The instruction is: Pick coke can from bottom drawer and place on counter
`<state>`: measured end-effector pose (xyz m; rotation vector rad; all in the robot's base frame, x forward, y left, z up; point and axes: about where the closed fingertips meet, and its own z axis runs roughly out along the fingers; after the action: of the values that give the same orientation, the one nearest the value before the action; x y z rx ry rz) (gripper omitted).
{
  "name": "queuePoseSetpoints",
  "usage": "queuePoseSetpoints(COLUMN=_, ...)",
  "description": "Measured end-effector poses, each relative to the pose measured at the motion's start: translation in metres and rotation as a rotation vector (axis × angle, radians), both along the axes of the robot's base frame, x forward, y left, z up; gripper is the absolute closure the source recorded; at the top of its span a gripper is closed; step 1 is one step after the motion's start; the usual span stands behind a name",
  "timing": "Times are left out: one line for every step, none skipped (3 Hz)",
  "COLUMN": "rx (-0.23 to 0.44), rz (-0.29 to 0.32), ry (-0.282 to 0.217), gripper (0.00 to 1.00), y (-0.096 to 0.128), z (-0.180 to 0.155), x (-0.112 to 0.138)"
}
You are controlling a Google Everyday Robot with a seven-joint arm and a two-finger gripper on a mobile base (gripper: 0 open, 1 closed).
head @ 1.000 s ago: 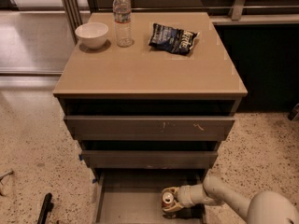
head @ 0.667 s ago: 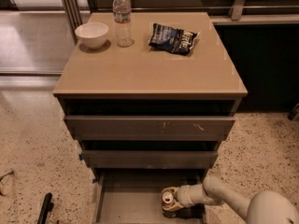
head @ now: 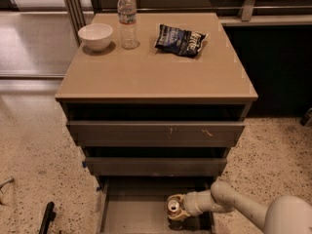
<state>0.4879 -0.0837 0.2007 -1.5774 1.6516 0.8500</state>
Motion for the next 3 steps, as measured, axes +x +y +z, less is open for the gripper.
queuePoseSetpoints(rx=0.004, rz=-0.046, ry=-0.01, gripper=1.0, y=0.008, z=0.11, x=0.003)
queuePoseSetpoints(rx=0.007, rz=-0.043, ry=-0.049, gripper=1.0, y=0.027, z=0.201, x=-0.012)
queuePoseSetpoints(rx=-0.028, rz=0.021, ry=-0.065, gripper=1.0, y=0.034, z=0.223, x=-0.033)
